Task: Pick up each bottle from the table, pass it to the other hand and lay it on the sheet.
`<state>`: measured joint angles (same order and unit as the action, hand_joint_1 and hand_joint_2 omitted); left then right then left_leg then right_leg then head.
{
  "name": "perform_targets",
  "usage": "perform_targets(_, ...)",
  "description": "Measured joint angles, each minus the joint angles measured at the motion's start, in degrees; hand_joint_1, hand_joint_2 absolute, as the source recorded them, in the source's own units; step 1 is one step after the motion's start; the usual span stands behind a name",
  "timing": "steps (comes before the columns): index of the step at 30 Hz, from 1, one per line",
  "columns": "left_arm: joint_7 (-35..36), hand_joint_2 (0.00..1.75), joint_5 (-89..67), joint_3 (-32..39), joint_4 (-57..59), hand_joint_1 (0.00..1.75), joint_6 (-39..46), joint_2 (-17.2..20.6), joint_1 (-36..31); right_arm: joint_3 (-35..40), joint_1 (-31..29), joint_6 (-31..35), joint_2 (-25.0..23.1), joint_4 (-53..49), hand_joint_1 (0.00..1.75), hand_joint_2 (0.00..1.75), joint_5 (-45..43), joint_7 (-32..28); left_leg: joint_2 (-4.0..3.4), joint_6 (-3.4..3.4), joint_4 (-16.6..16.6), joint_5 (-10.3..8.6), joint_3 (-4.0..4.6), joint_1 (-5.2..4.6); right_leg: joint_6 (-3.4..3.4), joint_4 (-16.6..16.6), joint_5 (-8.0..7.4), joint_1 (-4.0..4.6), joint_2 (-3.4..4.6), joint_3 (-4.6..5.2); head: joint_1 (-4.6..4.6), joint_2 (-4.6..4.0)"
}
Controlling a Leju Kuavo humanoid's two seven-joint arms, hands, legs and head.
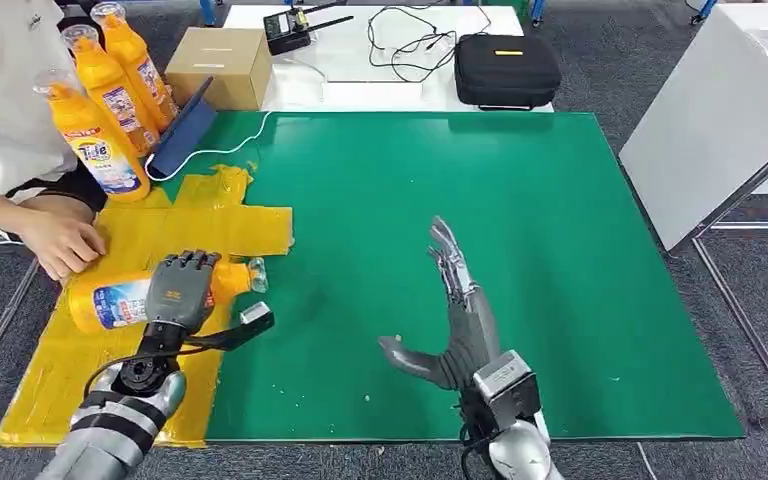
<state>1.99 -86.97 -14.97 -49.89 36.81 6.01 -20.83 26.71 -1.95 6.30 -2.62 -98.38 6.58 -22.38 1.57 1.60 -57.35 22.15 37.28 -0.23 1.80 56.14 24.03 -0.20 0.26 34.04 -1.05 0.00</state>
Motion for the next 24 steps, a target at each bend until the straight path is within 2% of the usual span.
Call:
perform_targets(1, 0.0, 1.75, 0.04, -0.04, 1.97, 1.75, 0.7, -0.5, -0.38, 0.0, 0.0, 0.02, 0.02, -0.2, 0.0, 1.75, 0.0, -0.28, 0.0, 0.0, 0.0, 0.0, 0.0, 0.0, 0.0, 0.0, 0.0, 0.0, 0.0, -0.01, 0.0, 0.0)
perform_targets(2, 0.02, 1.75, 0.2, -0.07, 3.82, 0.59, 1.11, -0.92, -0.68, 0.0, -0.02, 0.07, 0.07, -0.26, 0.0, 1.75, 0.22, -0.44, 0.0, 0.0, 0.0, 0.0, 0.0, 0.0, 0.0, 0.0, 0.0, 0.0, 0.0, -0.02, 0.02, 0.0)
perform_targets(3, 0.02, 1.75, 0.55, -0.09, 5.4, 0.0, 1.57, -1.25, -0.89, 0.0, -0.01, 0.09, 0.11, -0.26, 0.0, 1.75, 0.35, -0.46, -0.01, 0.0, 0.0, 0.0, 0.0, -0.01, 0.0, 0.0, 0.0, 0.0, 0.0, -0.01, 0.0, 0.0)
perform_targets(11, -4.72, 1.75, 10.41, 2.19, 13.11, 0.0, 3.27, -3.22, -3.12, -0.13, 1.13, 1.2, 1.12, -0.26, 0.0, 1.75, 0.85, 0.0, 0.06, 0.0, 0.02, 0.0, -0.15, -0.01, 0.01, -0.01, 0.01, 0.01, -0.02, -0.18, 0.0, 0.0)
perform_targets(24, -6.97, 1.75, 14.49, 5.48, 14.68, 0.0, 2.27, -4.22, -3.79, -1.49, 2.67, 1.7, 1.44, -0.22, 0.0, 1.75, 2.3, 0.94, 0.06, 0.0, 0.03, 0.0, -0.42, -0.01, 0.0, -0.01, 0.01, 0.01, -0.02, -0.46, 0.0, 0.0)
